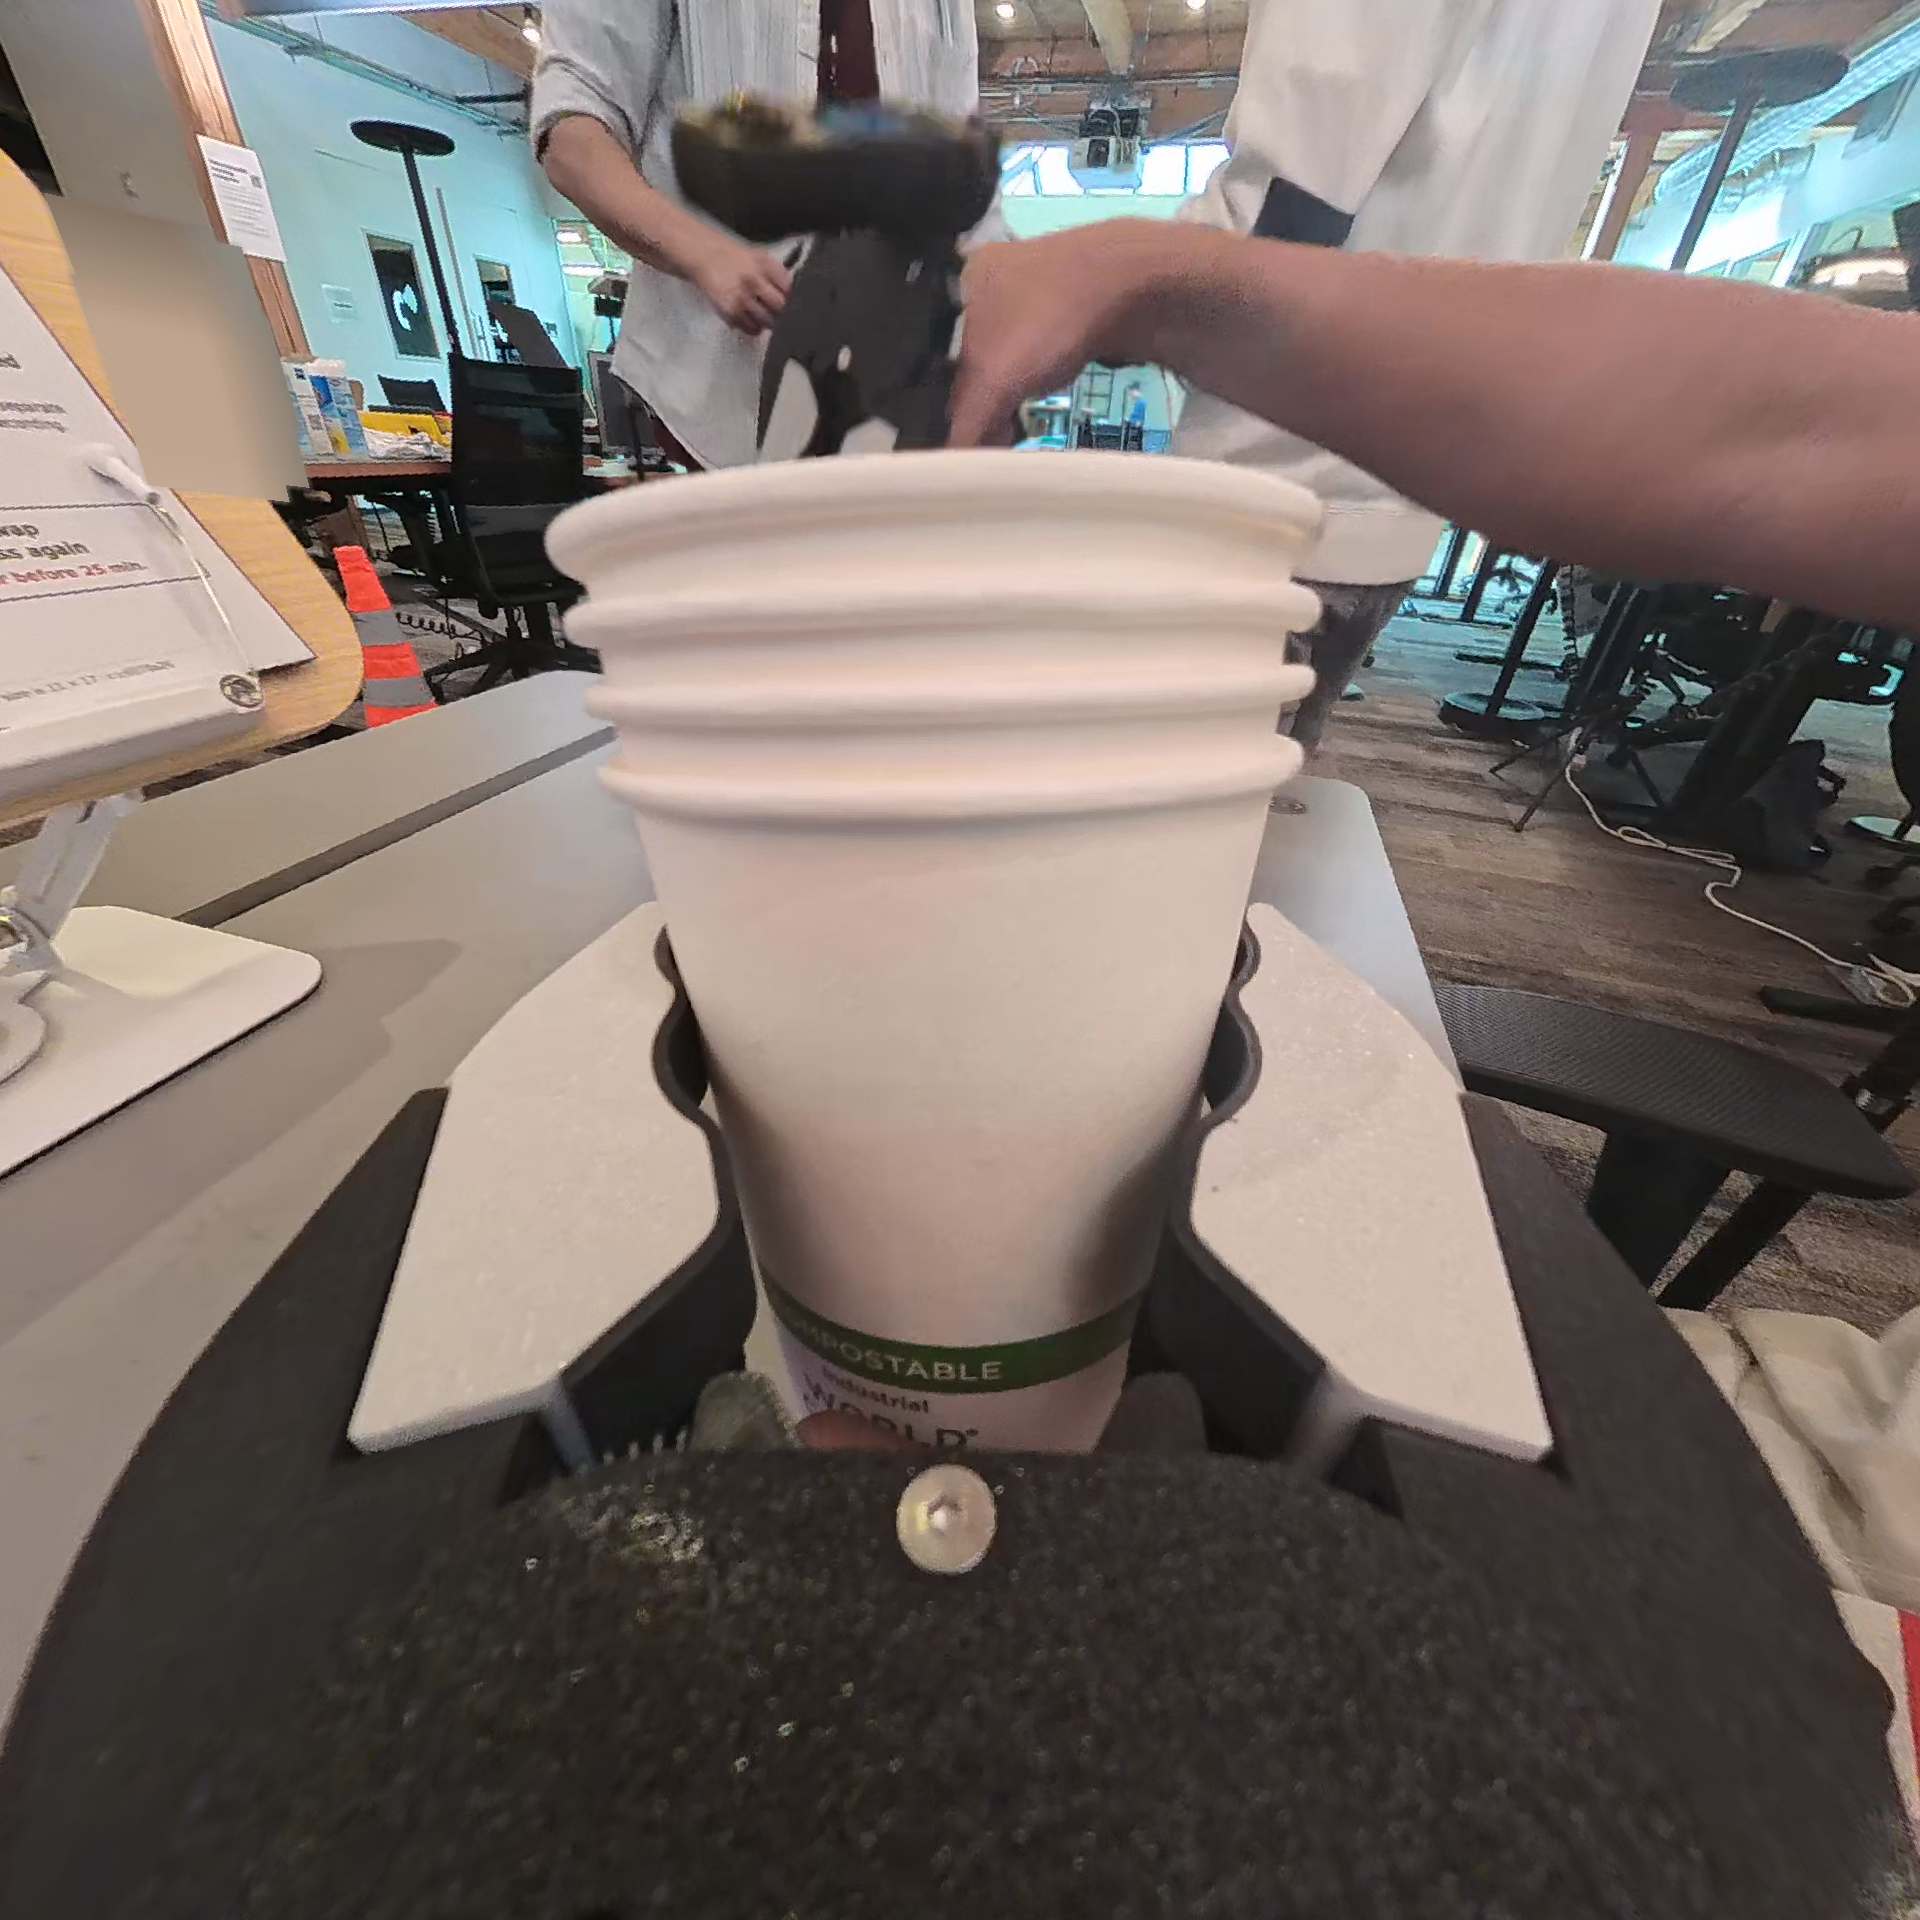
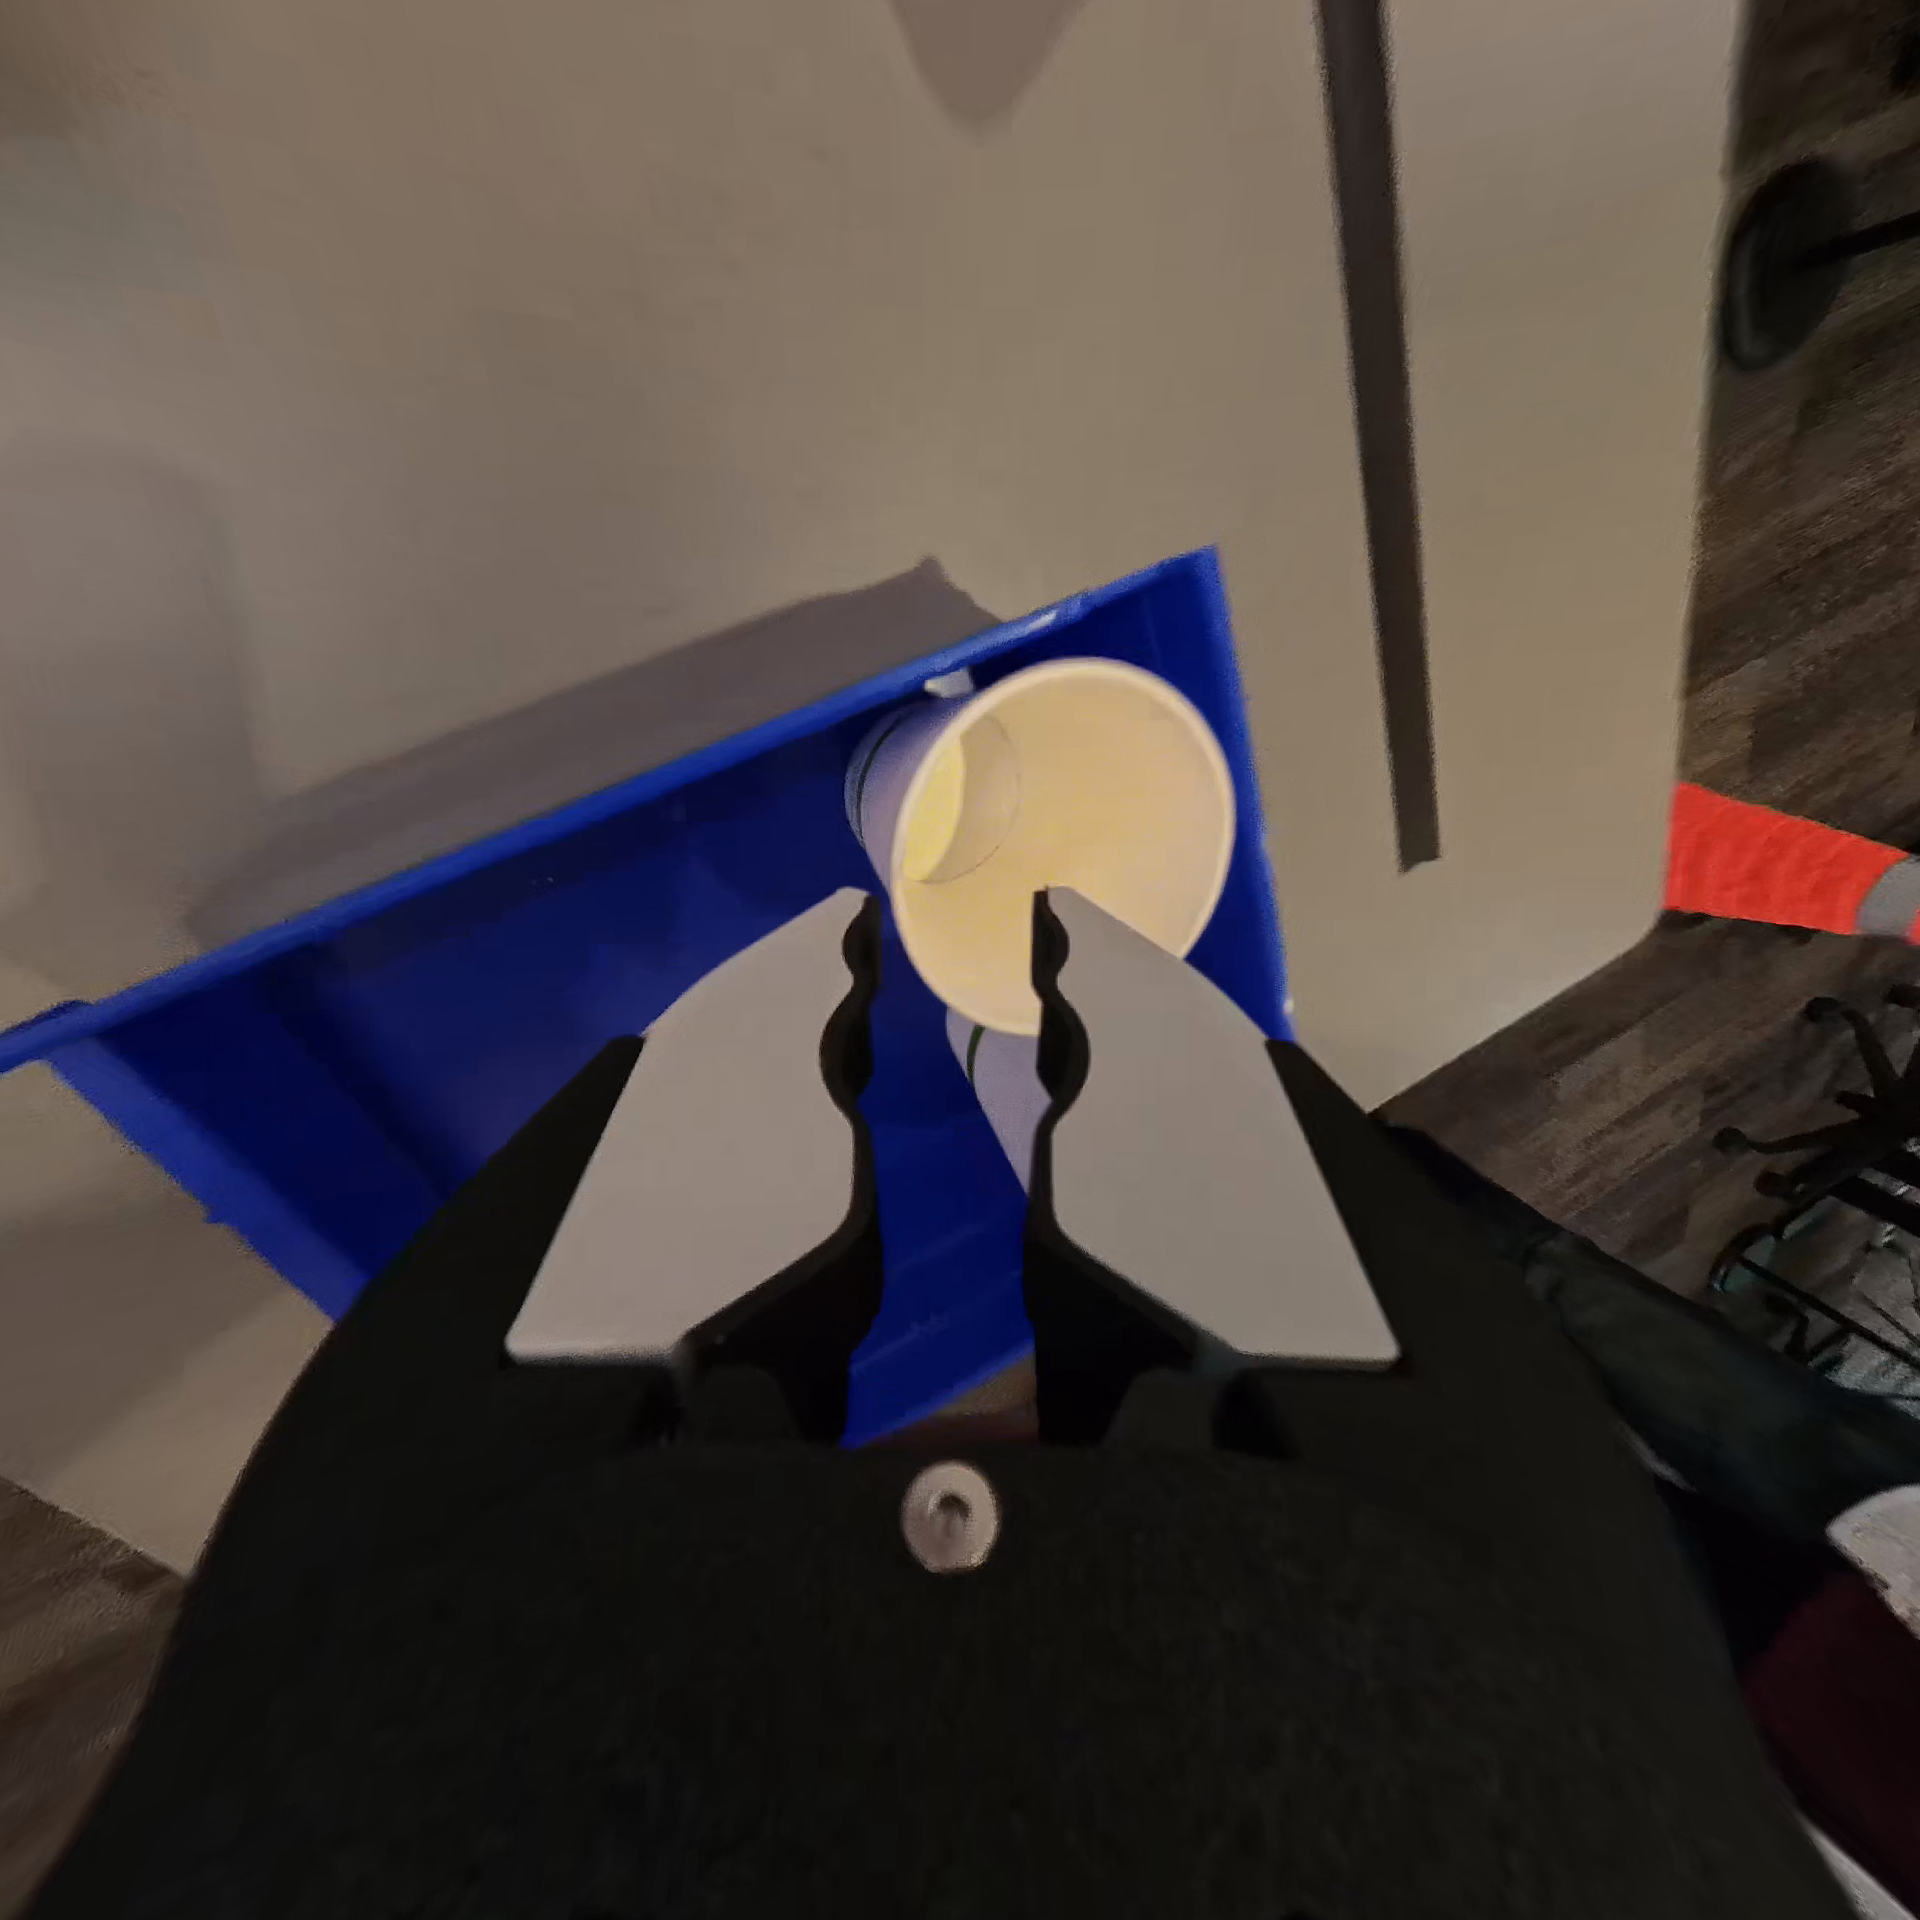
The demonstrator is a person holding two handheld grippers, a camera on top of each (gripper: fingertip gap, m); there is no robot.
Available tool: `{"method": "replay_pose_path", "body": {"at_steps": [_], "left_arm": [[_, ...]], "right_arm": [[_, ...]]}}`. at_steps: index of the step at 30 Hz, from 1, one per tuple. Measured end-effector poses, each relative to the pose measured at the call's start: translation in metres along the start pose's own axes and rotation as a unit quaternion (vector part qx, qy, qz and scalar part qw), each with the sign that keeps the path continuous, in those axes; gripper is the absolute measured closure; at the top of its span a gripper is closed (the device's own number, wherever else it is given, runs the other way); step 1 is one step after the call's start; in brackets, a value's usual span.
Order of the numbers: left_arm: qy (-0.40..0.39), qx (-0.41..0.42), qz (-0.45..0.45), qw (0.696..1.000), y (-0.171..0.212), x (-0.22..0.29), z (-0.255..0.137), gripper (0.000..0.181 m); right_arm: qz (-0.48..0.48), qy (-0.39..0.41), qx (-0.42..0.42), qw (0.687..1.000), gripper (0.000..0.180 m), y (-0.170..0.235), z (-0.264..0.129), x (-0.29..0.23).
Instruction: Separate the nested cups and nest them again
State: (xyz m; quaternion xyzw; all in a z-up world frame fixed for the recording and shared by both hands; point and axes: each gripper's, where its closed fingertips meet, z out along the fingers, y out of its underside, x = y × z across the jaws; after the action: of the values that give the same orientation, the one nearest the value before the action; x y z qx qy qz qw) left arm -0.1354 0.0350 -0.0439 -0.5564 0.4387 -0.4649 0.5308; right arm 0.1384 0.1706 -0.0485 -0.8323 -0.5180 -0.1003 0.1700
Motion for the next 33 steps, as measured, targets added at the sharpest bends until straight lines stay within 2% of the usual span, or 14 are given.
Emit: {"method": "replay_pose_path", "body": {"at_steps": [4, 7, 9, 13, 17, 23, 33], "left_arm": [[-0.004, 0.009, -0.008, 1.0, -0.003, -0.004, -0.001, 0.085], [-0.007, 0.009, -0.007, 1.0, -0.003, -0.004, -0.002, 0.085], [-0.006, 0.008, -0.007, 1.0, -0.002, -0.004, -0.002, 0.085], [-0.009, 0.006, -0.004, 1.0, -0.001, -0.004, -0.002, 0.085], [-0.011, 0.005, -0.001, 1.0, -0.001, -0.004, -0.004, 0.085], [-0.015, 0.005, -0.003, 1.0, -0.002, -0.008, -0.006, 0.085], [-0.012, 0.01, -0.006, 1.0, -0.004, -0.009, -0.008, 0.085]], "right_arm": [[-0.025, 0.017, 0.139, 0.99, 0.152, -0.071, -0.086, -0.018], [-0.073, -0.077, 0.253, 0.962, 0.155, -0.135, -0.138, -0.09], [-0.13, -0.135, 0.28, 0.942, 0.158, -0.164, -0.153, -0.148], [-0.223, -0.183, 0.242, 0.926, 0.162, -0.19, -0.135, -0.228], [-0.246, -0.203, 0.223, 0.921, 0.168, -0.206, -0.12, -0.251], [-0.248, -0.22, 0.205, 0.921, 0.175, -0.214, -0.117, -0.253], [-0.258, -0.212, 0.201, 0.921, 0.176, -0.215, -0.122, -0.249]]}}
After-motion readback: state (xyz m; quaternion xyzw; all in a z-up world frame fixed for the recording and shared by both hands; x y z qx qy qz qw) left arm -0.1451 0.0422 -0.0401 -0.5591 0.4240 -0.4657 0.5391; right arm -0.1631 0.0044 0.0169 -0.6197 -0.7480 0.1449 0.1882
